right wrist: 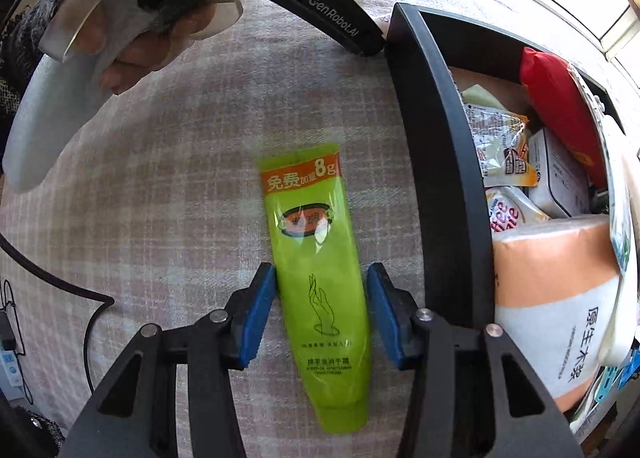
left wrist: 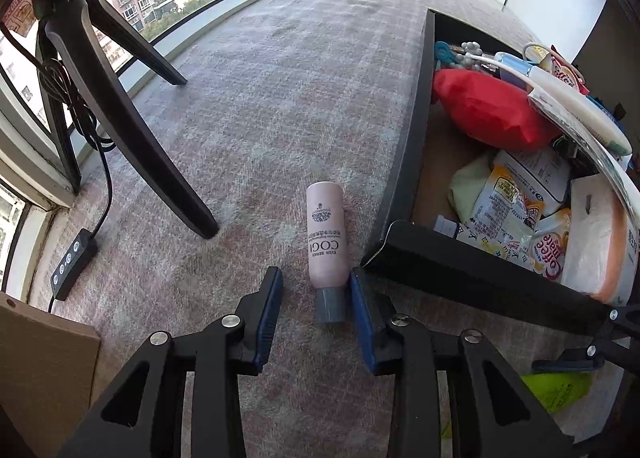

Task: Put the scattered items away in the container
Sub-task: 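Grasp the pink COGI bottle with the left gripper while the right gripper grasps the green hand-cream tube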

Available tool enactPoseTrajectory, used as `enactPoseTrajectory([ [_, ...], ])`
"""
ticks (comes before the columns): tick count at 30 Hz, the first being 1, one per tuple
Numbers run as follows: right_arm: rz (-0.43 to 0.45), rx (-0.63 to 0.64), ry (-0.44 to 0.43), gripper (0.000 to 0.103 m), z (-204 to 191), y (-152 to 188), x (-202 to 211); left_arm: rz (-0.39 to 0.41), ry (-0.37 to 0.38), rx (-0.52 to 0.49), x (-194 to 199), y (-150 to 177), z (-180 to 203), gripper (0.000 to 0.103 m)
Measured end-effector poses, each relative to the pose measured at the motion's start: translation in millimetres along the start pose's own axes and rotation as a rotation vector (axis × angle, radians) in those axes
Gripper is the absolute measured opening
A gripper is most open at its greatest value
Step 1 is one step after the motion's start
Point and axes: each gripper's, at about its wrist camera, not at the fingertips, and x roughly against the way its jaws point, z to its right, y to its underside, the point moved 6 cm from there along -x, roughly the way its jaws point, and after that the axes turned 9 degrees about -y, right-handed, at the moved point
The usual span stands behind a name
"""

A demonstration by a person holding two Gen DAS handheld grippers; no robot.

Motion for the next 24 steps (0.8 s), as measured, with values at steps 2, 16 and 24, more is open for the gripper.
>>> enactPoseTrajectory([
  [2, 0.001, -0.032, -0.013, 0.042, 3.3, -1.7, 1.7, -0.005, 0.005, 0.018, 0.3, 0.4, -3.9, 0.019],
  [16, 0.035, -0.156, -0.099, 0.041, 4.6, 2.2, 12.4, -0.005, -0.011, 0.122, 17.9, 36.0, -22.7, 0.018],
  [24, 0.082, -0.234, -0.170, 0.040, 3.3, 7.5, 27.3, 0.012, -0.008, 0.182, 48.4, 56.4, -29.7, 0.018],
])
